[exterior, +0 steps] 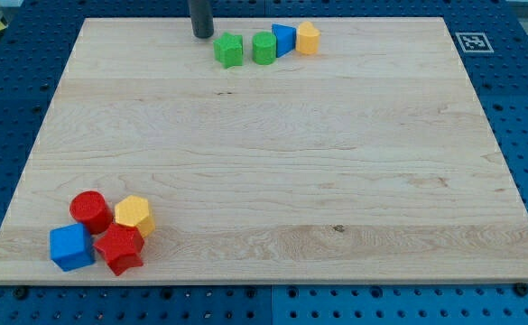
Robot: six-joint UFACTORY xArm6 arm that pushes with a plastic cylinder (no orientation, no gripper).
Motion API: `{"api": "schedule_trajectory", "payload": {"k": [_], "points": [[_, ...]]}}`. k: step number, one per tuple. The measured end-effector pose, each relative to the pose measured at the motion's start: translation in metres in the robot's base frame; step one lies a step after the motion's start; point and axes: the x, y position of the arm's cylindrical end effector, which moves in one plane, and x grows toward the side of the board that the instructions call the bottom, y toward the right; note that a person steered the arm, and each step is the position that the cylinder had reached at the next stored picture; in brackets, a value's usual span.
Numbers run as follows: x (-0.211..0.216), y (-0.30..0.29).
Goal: Push green star into the green circle and blue triangle
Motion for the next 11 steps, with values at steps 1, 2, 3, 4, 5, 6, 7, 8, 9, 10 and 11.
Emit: {"api": "schedule_trajectory", "payload": {"k": [1,2,3,4,5,6,7,8,9,10,11], "points": [[0.018,0.013],[0.040,0.022],[0.059,0.022],[0.081,0.033],[0.086,0.038],[0.081,-0.002],[0.070,-0.028],[0.070,-0.028],[0.070,-0.020],[0.068,0.002],[0.067,0.007]]}}
